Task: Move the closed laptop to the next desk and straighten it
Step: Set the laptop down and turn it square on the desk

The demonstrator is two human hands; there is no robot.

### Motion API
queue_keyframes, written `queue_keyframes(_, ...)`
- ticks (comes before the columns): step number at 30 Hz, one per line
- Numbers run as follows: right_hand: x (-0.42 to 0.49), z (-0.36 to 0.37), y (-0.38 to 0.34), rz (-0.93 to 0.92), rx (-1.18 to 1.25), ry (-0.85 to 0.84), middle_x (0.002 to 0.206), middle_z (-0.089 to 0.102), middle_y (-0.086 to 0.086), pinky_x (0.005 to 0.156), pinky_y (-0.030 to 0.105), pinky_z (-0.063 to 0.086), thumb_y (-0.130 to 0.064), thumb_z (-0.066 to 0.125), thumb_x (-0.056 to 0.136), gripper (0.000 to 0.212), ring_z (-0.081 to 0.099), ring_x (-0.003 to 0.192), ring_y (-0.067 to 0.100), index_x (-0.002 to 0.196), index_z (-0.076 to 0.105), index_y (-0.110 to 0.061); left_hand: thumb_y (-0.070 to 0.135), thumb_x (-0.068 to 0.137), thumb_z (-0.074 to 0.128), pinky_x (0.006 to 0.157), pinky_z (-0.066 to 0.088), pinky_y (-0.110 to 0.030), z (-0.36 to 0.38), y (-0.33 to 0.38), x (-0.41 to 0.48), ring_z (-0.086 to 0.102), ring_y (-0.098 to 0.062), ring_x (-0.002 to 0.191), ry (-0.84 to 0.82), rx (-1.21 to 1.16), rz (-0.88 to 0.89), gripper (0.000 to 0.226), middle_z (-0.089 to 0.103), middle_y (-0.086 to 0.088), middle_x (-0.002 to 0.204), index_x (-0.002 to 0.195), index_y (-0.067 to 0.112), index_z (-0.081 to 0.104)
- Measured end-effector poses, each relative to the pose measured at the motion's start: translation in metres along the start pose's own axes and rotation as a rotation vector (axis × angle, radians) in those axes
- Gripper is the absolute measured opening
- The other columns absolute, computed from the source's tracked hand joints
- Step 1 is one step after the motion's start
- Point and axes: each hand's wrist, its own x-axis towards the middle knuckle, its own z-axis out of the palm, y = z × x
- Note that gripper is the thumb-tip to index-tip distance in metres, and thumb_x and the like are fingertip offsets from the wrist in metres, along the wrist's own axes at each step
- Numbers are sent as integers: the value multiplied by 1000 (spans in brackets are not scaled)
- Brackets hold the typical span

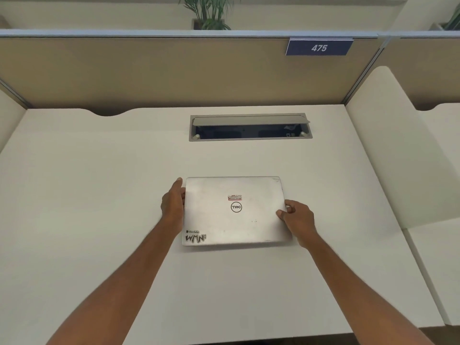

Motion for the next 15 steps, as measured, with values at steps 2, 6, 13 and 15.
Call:
queue_keyframes(2,-4,-1,1,-4,30,21,78,58,9,73,33,38,-15,76,88,19,50,76,18,104,74,-5,57,97,59,71,53,-33,-1,-1,7,71,-25,76,-4,15,-5,59,82,-11,101,110,6,83)
queue_keyframes(6,-6,1,4,-23,64,32,77,58,9,75,32,38,-16,79,86,26,49,75,16,108,72,-3,63,79,64,78,51,-38,-2,-2,14,65,-26,84,-28,62,-13,62,75,-10,95,98,6,79)
queue_keyframes(13,-18,-3,0,-86,171,65,75,58,-6,79,30,41,-10,82,89,15,49,74,17,103,83,-14,60,68,67,87,60,-41,-6,-3,29,74,-31,93,-33,176,29,66,81,-10,118,107,8,78)
queue_keyframes(15,-18,-3,1,-106,126,56,75,57,-4,78,31,39,-11,81,90,14,49,74,17,104,81,-11,62,66,68,99,63,-48,-9,-3,38,78,-35,104,-44,221,34,67,82,-11,120,108,11,79)
